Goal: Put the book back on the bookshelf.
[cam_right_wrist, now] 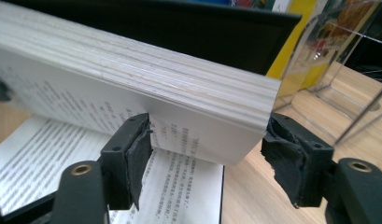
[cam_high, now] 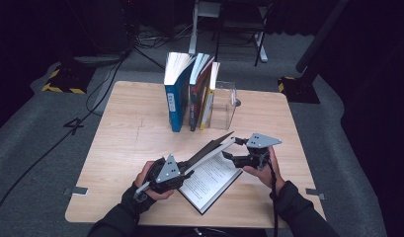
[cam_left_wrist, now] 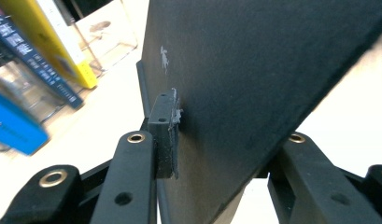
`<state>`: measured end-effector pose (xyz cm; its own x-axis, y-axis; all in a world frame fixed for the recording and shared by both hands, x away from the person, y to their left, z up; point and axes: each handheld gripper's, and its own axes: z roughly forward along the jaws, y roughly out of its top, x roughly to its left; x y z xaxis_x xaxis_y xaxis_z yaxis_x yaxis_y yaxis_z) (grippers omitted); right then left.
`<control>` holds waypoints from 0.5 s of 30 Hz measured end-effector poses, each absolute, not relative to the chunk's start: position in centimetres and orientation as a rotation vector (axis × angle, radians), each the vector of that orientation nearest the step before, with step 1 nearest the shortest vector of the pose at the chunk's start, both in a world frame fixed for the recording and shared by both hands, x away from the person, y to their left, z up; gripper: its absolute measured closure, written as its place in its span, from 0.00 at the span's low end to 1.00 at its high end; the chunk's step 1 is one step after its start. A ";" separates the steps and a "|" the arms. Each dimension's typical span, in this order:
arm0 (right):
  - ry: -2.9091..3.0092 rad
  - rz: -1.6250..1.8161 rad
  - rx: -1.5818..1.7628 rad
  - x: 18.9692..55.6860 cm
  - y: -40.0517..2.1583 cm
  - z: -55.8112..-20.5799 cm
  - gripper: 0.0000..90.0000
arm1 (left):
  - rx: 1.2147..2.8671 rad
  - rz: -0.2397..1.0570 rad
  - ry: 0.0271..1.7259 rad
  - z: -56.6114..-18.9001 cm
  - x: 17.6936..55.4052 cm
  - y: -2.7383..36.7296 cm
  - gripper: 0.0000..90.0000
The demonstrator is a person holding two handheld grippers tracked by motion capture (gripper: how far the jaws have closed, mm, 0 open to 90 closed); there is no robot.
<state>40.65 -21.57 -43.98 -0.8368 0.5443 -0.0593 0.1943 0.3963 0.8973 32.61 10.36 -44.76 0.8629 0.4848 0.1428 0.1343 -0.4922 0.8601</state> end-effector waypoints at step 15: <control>2.329 1.381 0.675 38.3 -28.5 -45.0 0.28 | 2.075 0.212 0.223 -44.4 35.7 6.5 0.71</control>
<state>38.31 -28.53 -45.04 -0.8256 0.5616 -0.0553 0.2208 0.4118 0.8841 35.70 6.52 -44.35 0.9678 0.2449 0.0584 0.0705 -0.4862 0.8710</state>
